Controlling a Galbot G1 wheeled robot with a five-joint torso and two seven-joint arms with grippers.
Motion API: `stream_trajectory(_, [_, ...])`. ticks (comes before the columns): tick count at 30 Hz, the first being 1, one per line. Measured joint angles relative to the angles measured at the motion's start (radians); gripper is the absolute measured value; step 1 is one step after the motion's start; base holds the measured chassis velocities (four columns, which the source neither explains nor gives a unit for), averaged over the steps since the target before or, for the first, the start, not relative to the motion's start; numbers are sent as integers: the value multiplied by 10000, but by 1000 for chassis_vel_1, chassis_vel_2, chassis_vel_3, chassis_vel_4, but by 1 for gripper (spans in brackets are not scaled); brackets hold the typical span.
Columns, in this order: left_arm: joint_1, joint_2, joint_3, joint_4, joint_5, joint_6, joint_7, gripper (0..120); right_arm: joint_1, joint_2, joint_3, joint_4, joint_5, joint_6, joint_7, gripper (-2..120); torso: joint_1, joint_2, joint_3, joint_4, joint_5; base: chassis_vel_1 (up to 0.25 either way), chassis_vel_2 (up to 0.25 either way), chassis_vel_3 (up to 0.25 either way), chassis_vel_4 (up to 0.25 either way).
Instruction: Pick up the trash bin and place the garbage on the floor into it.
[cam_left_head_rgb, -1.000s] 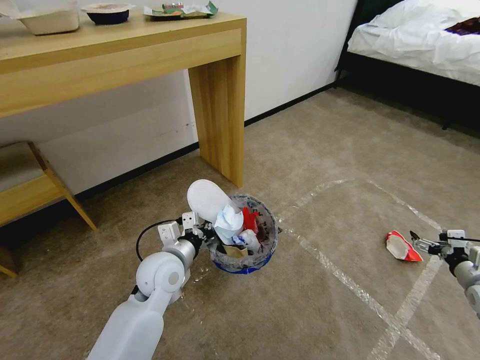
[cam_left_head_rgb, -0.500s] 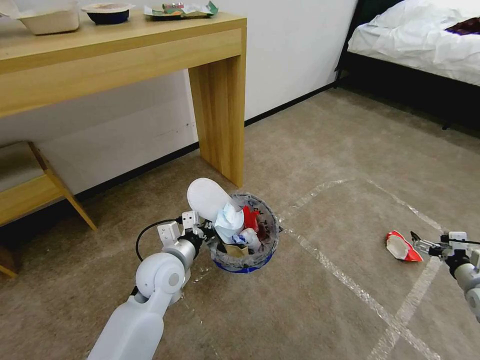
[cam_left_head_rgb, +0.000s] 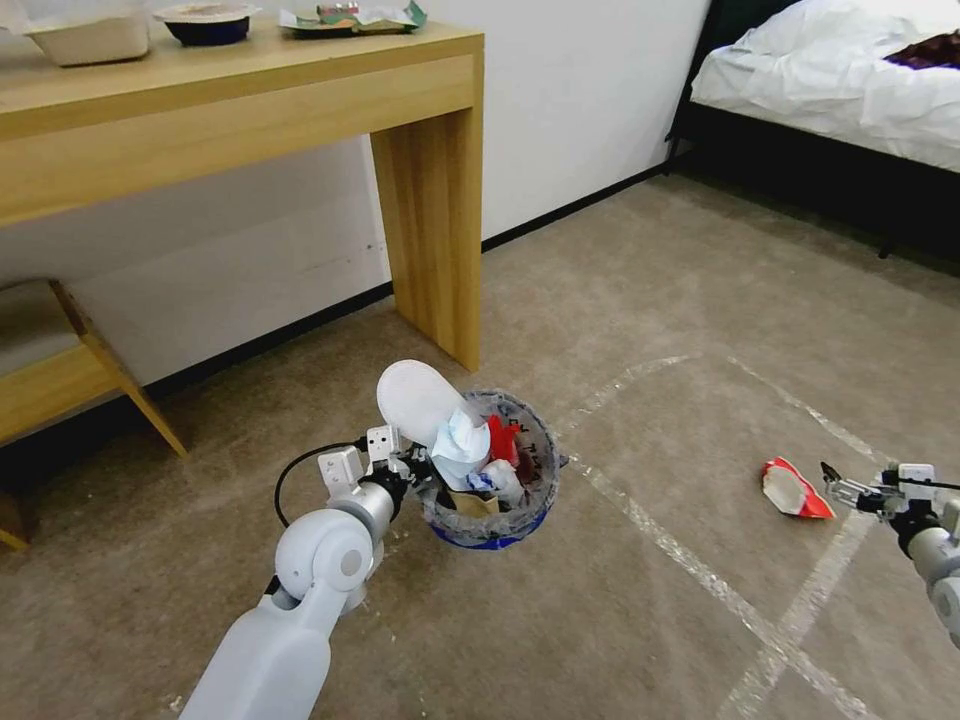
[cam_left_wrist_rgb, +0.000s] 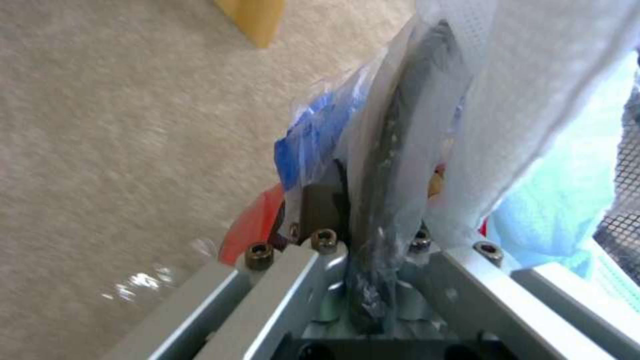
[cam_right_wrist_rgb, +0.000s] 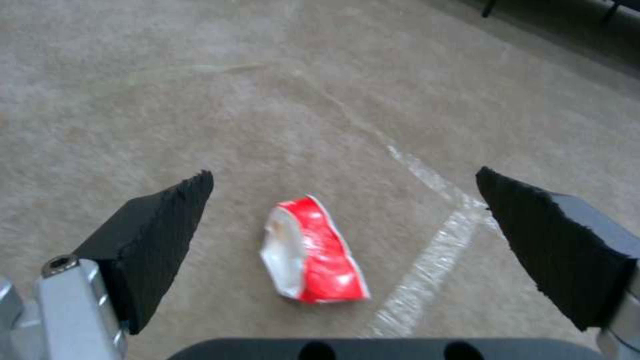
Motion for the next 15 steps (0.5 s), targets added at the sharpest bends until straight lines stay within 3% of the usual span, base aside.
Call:
stream_trajectory(5, [49, -16, 0, -2, 34, -16, 10, 1, -14, 47, -9, -12, 0, 26, -49, 100, 0, -3, -1, -5, 3, -91, -171, 87, 123])
stream_trajectory(15, [-3, -22, 4, 70, 67, -23, -12, 1, -24, 87, -20, -55, -17, 120, -53, 100, 0, -6, -1, 5, -1, 3, 23, -4, -15])
